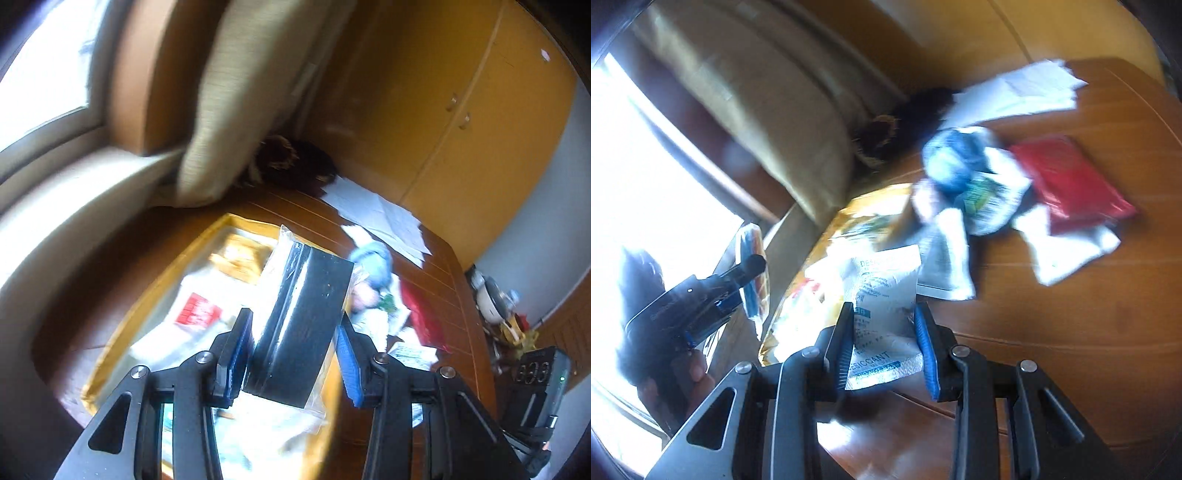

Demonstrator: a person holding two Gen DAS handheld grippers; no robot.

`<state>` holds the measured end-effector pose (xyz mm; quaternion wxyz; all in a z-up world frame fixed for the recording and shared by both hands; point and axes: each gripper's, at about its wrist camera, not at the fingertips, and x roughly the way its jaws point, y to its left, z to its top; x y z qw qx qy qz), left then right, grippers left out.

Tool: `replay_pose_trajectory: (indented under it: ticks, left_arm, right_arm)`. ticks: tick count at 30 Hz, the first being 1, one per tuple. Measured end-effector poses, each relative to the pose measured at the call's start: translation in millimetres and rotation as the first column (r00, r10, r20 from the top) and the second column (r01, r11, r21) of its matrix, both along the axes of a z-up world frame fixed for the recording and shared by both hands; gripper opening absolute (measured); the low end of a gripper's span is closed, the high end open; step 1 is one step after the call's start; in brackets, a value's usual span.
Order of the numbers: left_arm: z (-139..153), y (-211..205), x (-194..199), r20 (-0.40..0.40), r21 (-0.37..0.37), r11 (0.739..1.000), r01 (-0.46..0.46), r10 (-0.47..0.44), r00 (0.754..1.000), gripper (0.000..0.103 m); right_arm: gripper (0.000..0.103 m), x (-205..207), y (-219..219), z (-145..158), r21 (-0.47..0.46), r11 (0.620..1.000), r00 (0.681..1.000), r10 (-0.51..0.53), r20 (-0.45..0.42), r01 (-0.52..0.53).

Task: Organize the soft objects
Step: 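Carry both items over the tray and open both tools to release them, then move right tool to the red foil bag and close on it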

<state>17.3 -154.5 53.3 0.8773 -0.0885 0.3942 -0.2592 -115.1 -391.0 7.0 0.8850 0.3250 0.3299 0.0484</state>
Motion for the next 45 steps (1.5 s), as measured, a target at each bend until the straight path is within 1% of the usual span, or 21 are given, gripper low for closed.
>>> replay_pose_trajectory:
  ticks: [2, 5, 9, 12, 18, 22, 25, 27, 30, 32, 33, 35, 36, 37, 39, 41, 42, 45]
  left_arm:
    - [-5.2, 14.6, 7.8, -0.010, -0.001, 1.000, -0.018, 0.018, 1.000, 0.045]
    - [-14.7, 31.5, 15.0, -0.034, -0.017, 1.000, -0.021, 0.021, 0.999, 0.045]
    - [-24.4, 48.3, 24.4, -0.051, -0.023, 0.998, -0.062, 0.061, 0.997, 0.045]
    - [-31.7, 58.8, 32.5, -0.073, -0.038, 0.996, -0.075, 0.073, 0.995, 0.045]
    - [-40.4, 55.4, 48.9, -0.085, -0.030, 0.998, -0.059, 0.056, 0.995, 0.045]
    - [-51.3, 43.8, 64.5, -0.108, 0.008, 1.000, -0.027, 0.027, 0.994, 0.045]
    - [-57.7, 36.8, 70.9, -0.104, 0.045, 0.999, -0.026, 0.031, 0.994, 0.045]
    - [-59.8, 35.1, 73.5, -0.100, 0.044, 0.999, -0.029, 0.033, 0.994, 0.045]
    - [-61.8, 35.8, 75.8, -0.104, 0.030, 0.999, -0.045, 0.048, 0.993, 0.046]
    - [-62.1, 37.4, 76.1, -0.115, 0.014, 0.999, -0.043, 0.044, 0.992, 0.053]
    - [-61.7, 38.6, 75.2, -0.118, 0.012, 0.999, -0.048, 0.050, 0.992, 0.059]
    - [-58.6, 41.8, 71.5, -0.111, 0.005, 0.998, -0.060, 0.060, 0.992, 0.061]
    - [-55.3, 44.5, 67.9, -0.102, -0.006, 0.998, -0.065, 0.064, 0.993, 0.062]
    - [-51.5, 47.3, 63.5, -0.092, -0.021, 0.997, -0.069, 0.067, 0.993, 0.065]
    - [-43.0, 52.3, 53.9, -0.075, -0.067, 0.996, -0.065, 0.060, 0.995, 0.069]
    - [-35.4, 53.5, 42.0, -0.052, -0.113, 0.993, -0.045, 0.040, 0.998, 0.071]
    - [-32.0, 50.9, 35.2, -0.037, -0.124, 0.992, -0.030, 0.025, 0.999, 0.074]
    - [-26.0, 33.3, 14.8, -0.015, -0.138, 0.990, 0.030, -0.032, 0.999, 0.074]
  right_arm:
    - [0.031, 12.9, 12.5, 5.5, -0.011, 1.000, 1.000, 0.025, 0.004, -0.025]
    - [0.031, 35.0, 30.1, 11.0, -0.024, 0.998, 0.998, 0.059, -0.004, -0.059]
    - [0.031, 61.0, 52.4, 16.3, -0.035, 0.994, 0.995, 0.098, -0.022, -0.099]
    - [0.031, 81.0, 63.3, 19.0, -0.045, 0.991, 0.992, 0.122, -0.028, -0.124]
    - [0.031, 108.3, 80.2, 16.9, -0.075, 0.986, 0.988, 0.142, -0.053, -0.146]
    - [0.032, 115.9, 88.1, 10.9, -0.101, 0.984, 0.987, 0.141, -0.079, -0.149]
    - [0.032, 120.6, 90.9, 6.3, -0.112, 0.983, 0.985, 0.134, -0.109, -0.146]
    - [0.032, 121.6, 92.1, 6.0, -0.131, 0.981, 0.986, 0.126, -0.113, -0.140]
    - [0.032, 124.0, 94.1, 5.7, -0.130, 0.981, 0.984, 0.131, -0.118, -0.146]
    - [0.033, 124.7, 95.5, 5.0, -0.128, 0.981, 0.983, 0.132, -0.125, -0.148]
    - [0.033, 124.5, 95.1, 4.6, -0.123, 0.982, 0.984, 0.129, -0.123, -0.144]
    - [0.037, 124.0, 93.3, 4.6, -0.099, 0.985, 0.985, 0.130, -0.115, -0.142]
    - [0.044, 122.4, 90.5, 6.1, -0.078, 0.987, 0.986, 0.135, -0.102, -0.144]
    - [0.047, 118.7, 86.7, 9.2, -0.064, 0.988, 0.987, 0.135, -0.086, -0.140]
    - [0.048, 105.2, 78.1, 21.5, -0.092, 0.989, 0.993, 0.112, -0.045, -0.115]
    - [0.050, 85.2, 65.8, 31.0, -0.115, 0.990, 0.997, 0.080, -0.001, -0.080]
    - [0.052, 76.0, 59.3, 32.0, -0.110, 0.992, 0.997, 0.070, 0.013, -0.068]
    - [0.052, 48.9, 38.9, 31.4, -0.091, 0.995, 0.999, 0.044, 0.030, -0.041]
